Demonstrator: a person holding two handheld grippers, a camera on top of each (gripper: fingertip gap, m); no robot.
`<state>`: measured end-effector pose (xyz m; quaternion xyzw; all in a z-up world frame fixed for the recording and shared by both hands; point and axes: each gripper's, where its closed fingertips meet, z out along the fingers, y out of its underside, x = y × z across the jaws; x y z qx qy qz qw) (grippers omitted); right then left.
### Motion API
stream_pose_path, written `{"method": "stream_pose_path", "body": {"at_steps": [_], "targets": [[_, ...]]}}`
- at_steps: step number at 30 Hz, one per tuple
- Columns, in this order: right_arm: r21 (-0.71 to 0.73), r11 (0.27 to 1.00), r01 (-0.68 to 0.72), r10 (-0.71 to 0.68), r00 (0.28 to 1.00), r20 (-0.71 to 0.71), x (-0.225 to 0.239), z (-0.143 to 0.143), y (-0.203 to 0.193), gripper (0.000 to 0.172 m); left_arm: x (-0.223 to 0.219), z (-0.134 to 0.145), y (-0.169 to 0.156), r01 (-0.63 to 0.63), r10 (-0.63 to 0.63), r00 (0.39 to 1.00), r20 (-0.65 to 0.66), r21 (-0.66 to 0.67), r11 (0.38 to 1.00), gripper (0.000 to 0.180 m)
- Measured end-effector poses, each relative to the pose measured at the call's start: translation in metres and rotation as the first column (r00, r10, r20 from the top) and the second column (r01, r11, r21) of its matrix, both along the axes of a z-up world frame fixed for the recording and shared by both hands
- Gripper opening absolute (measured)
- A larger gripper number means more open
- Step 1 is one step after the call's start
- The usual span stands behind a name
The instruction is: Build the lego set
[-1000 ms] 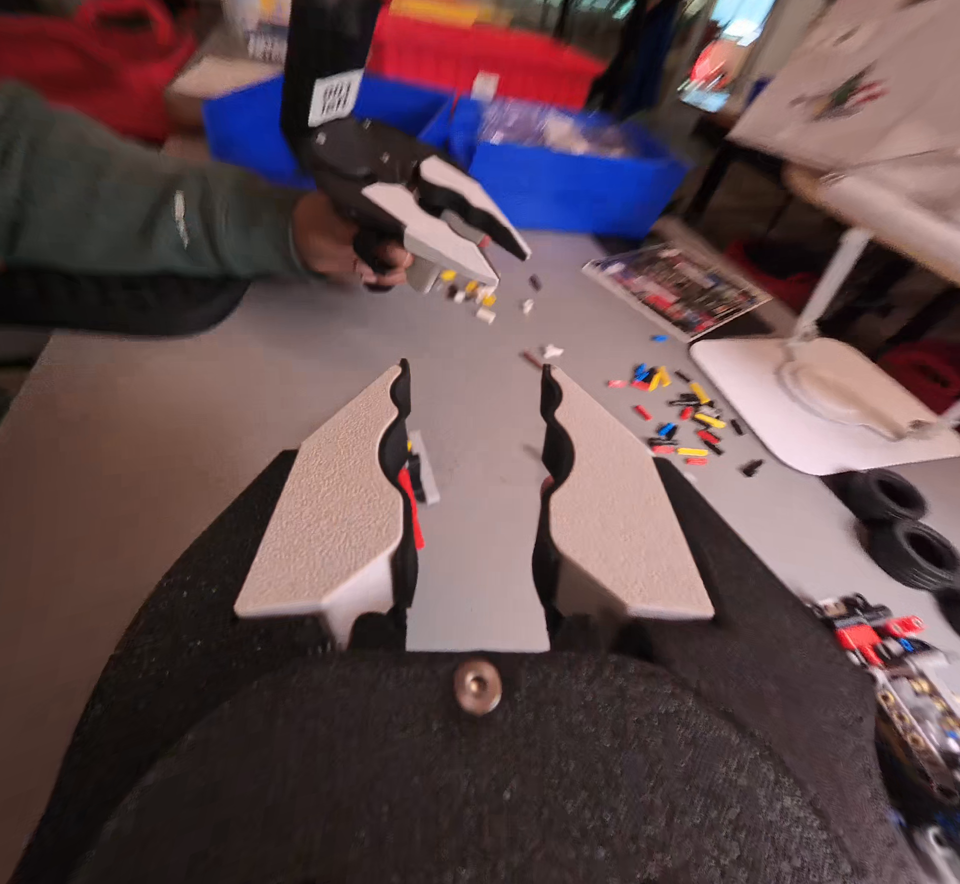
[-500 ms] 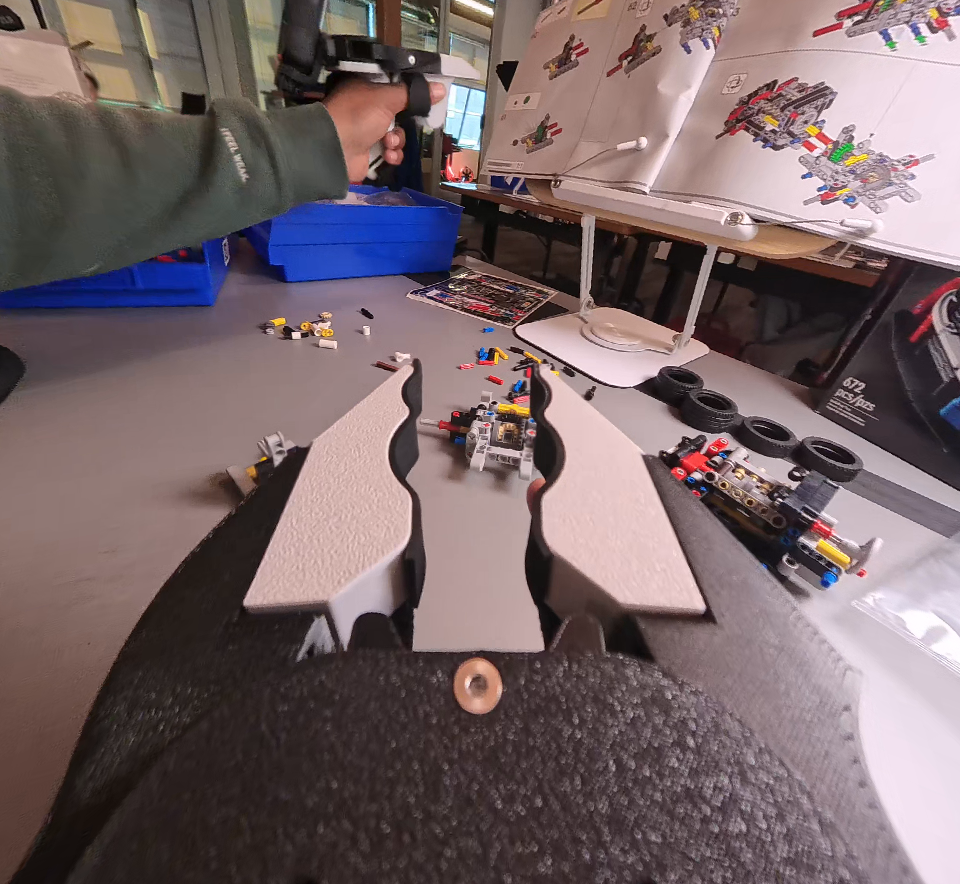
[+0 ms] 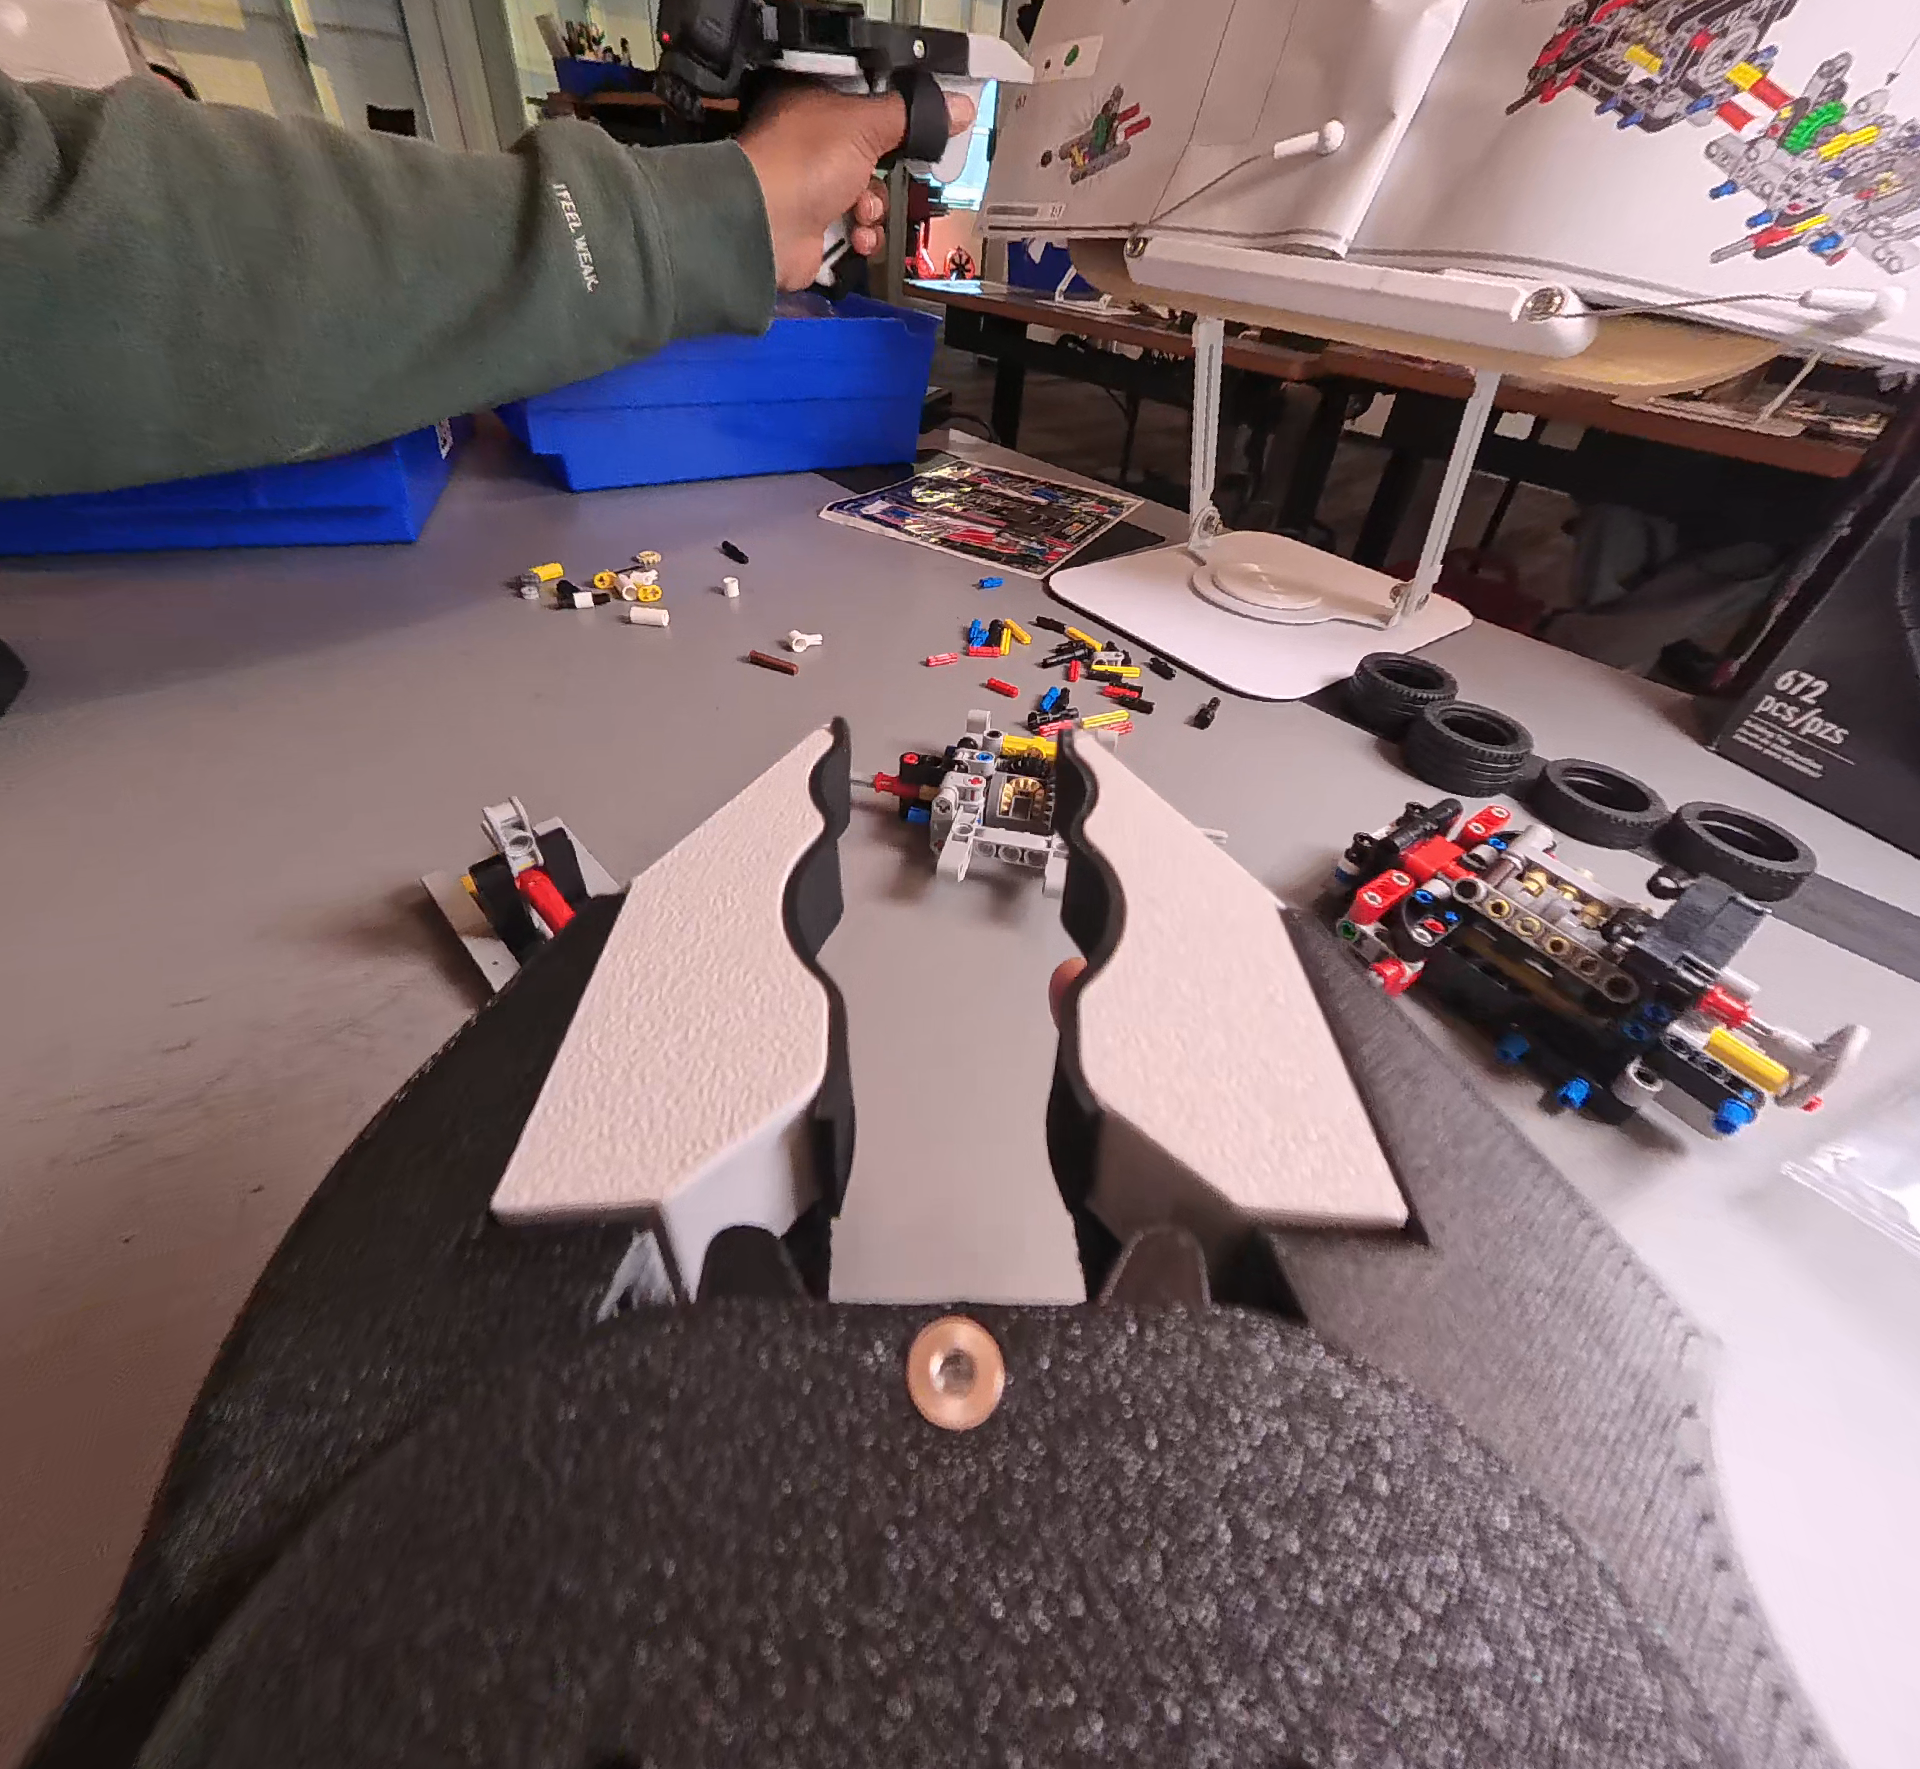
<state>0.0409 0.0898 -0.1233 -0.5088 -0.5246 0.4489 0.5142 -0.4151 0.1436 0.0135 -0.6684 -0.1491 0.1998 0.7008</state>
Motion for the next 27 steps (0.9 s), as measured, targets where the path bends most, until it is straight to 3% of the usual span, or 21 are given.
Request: {"method": "stream_pose_path", "body": {"at_steps": [27], "targets": [[0.024, 0.999, 0.026, -0.027, 1.000, 0.016, -0.0017, -0.0046, 0.0031, 0.034, 0.0054, -0.0004, 0.0089, 0.040, -0.040, 0.999, -0.035, -0.006, 0.999, 0.000]]}}
